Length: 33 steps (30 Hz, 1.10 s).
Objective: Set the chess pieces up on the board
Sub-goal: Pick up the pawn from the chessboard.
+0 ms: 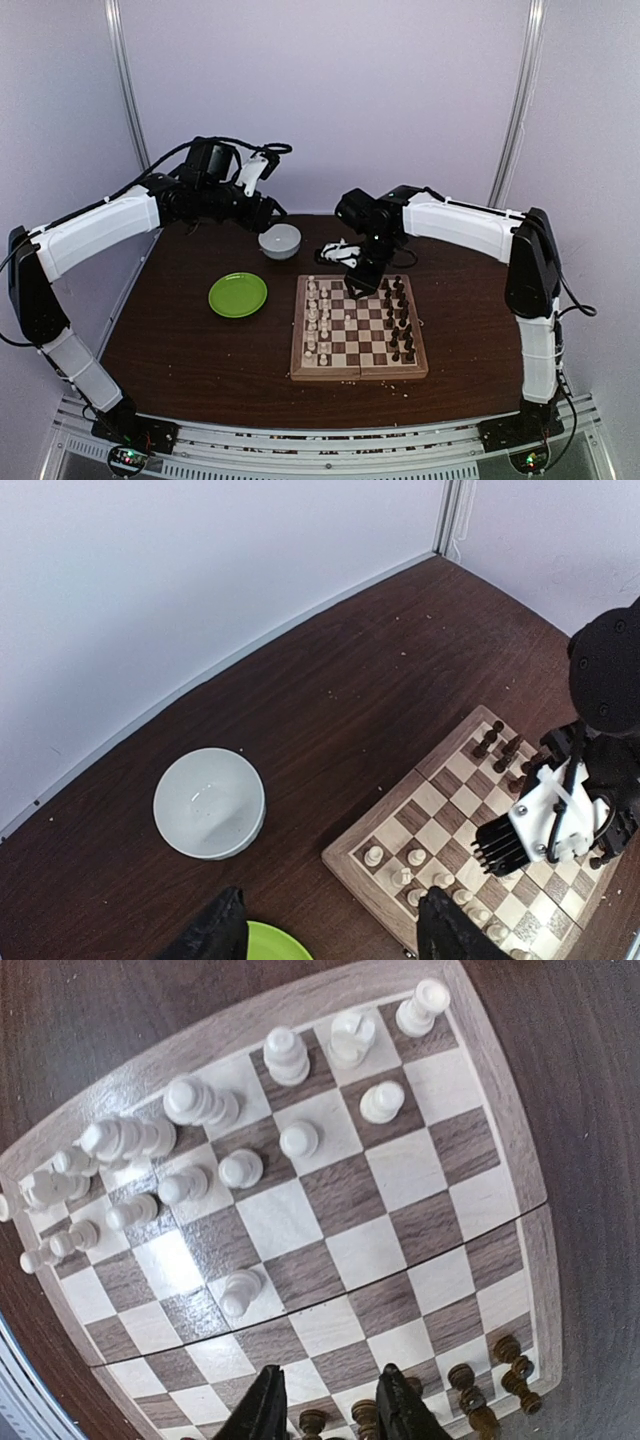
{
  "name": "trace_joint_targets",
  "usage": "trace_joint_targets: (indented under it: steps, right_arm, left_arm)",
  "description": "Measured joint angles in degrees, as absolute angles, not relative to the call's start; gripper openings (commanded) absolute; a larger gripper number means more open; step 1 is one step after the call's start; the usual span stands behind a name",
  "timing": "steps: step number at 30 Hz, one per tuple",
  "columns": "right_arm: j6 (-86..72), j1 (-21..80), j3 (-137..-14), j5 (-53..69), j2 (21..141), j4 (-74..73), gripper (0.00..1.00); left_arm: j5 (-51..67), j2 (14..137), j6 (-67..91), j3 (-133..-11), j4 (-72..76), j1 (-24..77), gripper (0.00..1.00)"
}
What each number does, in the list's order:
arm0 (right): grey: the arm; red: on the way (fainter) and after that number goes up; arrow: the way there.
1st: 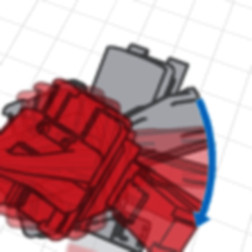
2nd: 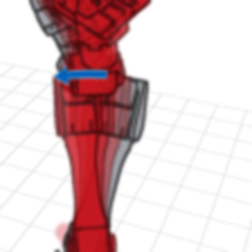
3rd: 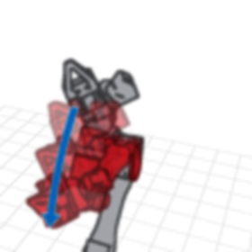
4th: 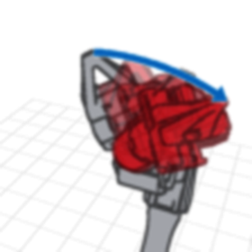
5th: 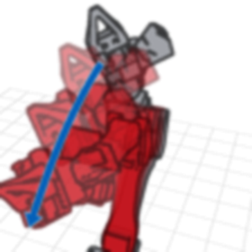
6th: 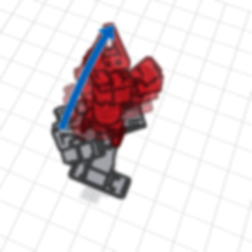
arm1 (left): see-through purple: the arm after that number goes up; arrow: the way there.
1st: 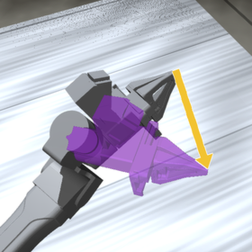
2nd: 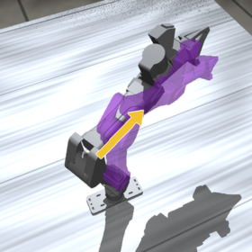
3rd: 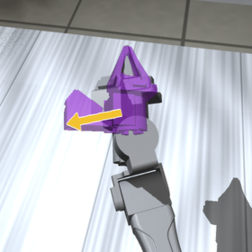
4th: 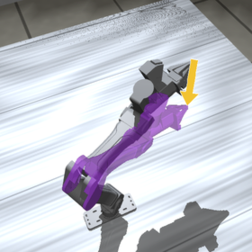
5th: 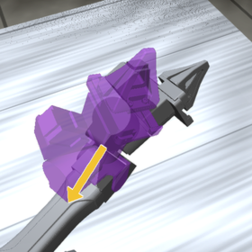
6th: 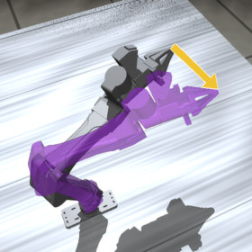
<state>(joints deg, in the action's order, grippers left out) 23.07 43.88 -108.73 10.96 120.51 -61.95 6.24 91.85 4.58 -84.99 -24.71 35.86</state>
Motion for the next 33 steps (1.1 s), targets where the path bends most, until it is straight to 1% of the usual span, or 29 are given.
trace_joint_targets:
  steps: [5, 9, 12, 16, 19, 24, 29, 33]
  right_arm:
    - [23.83, 43.22, -97.19, 11.53, 114.59, -60.07, 0.31]
    - [24.21, 41.47, -87.64, 12.73, 105.08, -59.4, 0.35]
    - [24.21, 37.54, -83.57, 15.18, 95.2, -57.89, 0.38]
    - [23.94, 30.35, -78.74, 21.17, 83.09, -53.28, 0.41]
    - [23.59, 26.24, -73.69, 25.56, 77.56, -49.28, 0.41]
    - [22.72, 21.93, -66.24, 30.7, 74.48, -44.03, 0.42]
    - [22.57, 20.91, -64.12, 30.65, 71.22, -41.21, 0.46]
    - [22.09, 20.73, -63.4, 29.54, 67.4, -38.7, 0.47]
  left_arm:
    - [6.61, 92.6, 3.97, -85.01, -24.71, 36.47, 0.58]
    - [6.76, 94.39, 0.93, -85.91, -25.67, 38.87, 0.56]
    - [3.95, 97.45, -3.09, -88.9, -29.32, 44.6, 0.52]
    - [4.73, 101.21, -4.45, -91.18, -32.95, 51.62, 0.52]
    - [5.63, 102.78, -4.43, -90.98, -35.73, 54.3, 0.52]
    - [5.85, 107.48, -4.43, -94.06, -40.93, 57.06, 0.51]
    - [5.34, 114.93, -4.43, -99.88, -44.03, 58.08, 0.5]
    - [3.9, 120.31, -4.43, -104.07, -46.44, 57.98, 0.47]
